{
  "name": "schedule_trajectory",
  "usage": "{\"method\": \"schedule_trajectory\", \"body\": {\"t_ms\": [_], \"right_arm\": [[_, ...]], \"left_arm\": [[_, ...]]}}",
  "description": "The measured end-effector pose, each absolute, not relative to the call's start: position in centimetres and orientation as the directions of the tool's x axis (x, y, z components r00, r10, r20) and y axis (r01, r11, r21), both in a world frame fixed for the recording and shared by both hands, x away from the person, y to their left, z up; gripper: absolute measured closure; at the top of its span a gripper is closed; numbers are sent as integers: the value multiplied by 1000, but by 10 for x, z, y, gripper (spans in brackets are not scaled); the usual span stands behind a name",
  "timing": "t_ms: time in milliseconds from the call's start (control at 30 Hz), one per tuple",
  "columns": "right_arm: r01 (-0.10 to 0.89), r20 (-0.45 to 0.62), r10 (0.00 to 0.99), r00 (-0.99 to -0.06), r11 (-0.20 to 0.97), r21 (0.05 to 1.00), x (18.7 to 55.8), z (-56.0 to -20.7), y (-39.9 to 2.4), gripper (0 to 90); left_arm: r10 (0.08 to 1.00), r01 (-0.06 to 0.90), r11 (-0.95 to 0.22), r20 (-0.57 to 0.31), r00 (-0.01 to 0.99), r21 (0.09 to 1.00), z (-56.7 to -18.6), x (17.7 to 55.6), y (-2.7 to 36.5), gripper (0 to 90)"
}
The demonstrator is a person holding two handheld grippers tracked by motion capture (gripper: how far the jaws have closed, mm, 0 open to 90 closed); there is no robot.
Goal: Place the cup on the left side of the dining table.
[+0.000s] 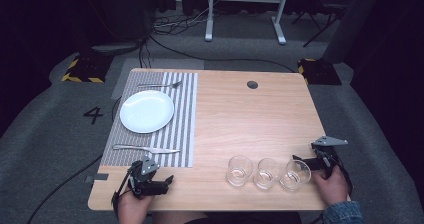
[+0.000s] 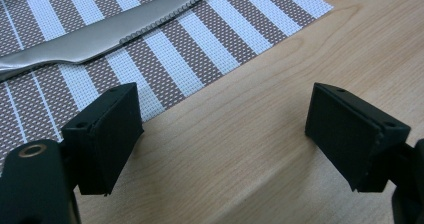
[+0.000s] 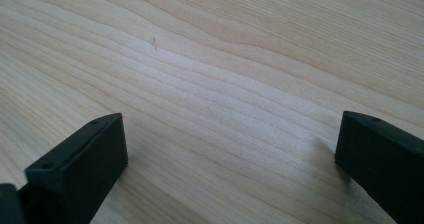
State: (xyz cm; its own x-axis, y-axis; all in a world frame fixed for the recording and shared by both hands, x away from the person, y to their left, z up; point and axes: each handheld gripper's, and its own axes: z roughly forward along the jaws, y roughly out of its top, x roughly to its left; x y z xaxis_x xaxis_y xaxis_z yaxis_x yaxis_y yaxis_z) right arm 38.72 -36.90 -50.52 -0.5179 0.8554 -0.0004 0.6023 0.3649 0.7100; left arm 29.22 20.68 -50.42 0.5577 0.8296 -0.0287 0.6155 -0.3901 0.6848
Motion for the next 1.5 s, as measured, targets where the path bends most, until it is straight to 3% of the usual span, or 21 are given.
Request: {"method": "schedule_trajectory", "body": {"t_ms": [1200, 1500], "right_arm": [[601, 1, 853, -521, 366, 710, 387, -505, -369, 3], [601, 0, 854, -521, 366, 710, 387, -505, -369, 3]], "left_arm": [[840, 619, -381, -24, 543, 687, -500, 289, 203, 161], [829, 607, -323, -93, 552, 726, -474, 282, 196, 164]]}}
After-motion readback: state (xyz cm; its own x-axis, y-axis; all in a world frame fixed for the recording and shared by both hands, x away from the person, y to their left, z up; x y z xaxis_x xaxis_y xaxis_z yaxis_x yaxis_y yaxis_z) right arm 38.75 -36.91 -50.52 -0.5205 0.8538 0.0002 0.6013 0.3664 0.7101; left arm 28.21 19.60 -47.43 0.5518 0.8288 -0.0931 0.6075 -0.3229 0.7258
